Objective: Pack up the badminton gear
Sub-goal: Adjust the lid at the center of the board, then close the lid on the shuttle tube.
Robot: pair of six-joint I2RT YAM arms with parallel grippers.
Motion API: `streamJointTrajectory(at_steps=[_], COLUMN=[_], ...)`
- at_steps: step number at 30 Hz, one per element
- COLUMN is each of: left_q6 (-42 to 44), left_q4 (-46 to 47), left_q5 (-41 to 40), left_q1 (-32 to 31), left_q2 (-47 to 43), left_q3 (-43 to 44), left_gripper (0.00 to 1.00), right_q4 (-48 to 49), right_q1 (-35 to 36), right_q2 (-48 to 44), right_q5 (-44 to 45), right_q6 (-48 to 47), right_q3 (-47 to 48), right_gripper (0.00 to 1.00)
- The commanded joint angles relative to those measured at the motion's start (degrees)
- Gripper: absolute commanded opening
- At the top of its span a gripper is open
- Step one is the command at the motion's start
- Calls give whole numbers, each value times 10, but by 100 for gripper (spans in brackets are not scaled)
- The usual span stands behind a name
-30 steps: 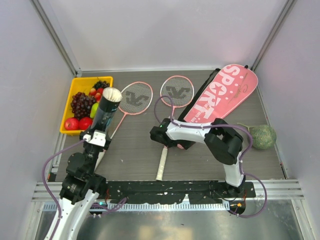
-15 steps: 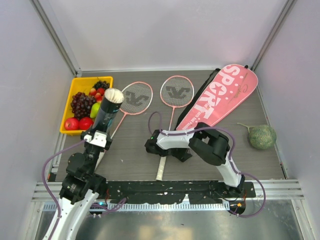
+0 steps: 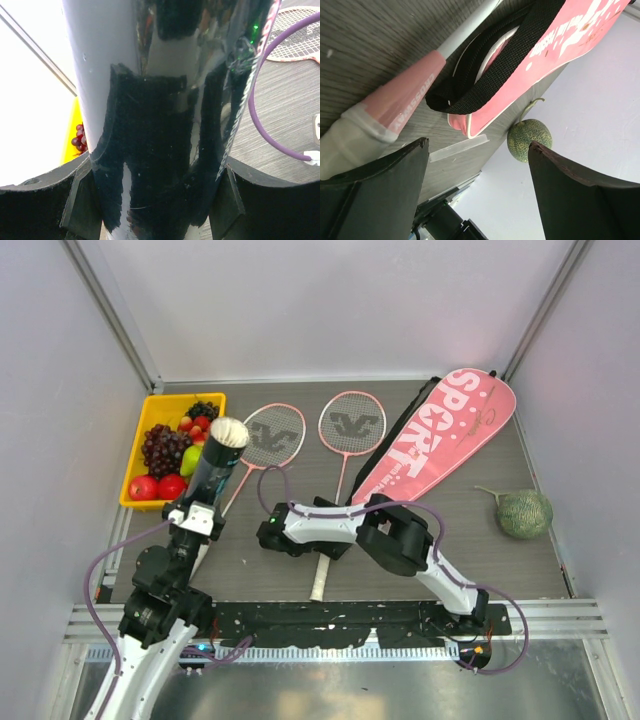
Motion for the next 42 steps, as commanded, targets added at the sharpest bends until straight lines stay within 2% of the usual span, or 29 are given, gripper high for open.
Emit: streamJointTrajectory(at_steps=[1,4,6,12,18,21,25,32,42], left_q6=[5,6,6,6,7,7,7,8,8], left_q4=[44,46,44,40,44,44,45,47,48], left_q5=[4,5,6,12,19,22,28,38,45], left_q1=[-4,-4,-4,-5,-6,-5,-6,-6,-6], left_q2=[-172,-173,-173,-172,-171,-171,-170,-162,-155], left_q3=[11,10,11,10,7,7,5,5,4], left_gripper=[0,0,0,0,0,0,0,0,0], right_q4=[-85,-57,1,179,326,375,445,513,521], right_q1=[13,12,12,-4,-31,-47,-80,-101,-106], right_q2=[9,-35,-86,-255,-380,-425,-466,-477,-451], right_q5=[-5,8,3,-83,-216,-235,-255,-281,-274], right_q6=[11,14,10,35,69,82,86,72,84], right_q3=[22,26,8,-128,-301,-375,-440,-486,-496], right_gripper=[86,85,85,79,54,39,30,30,31])
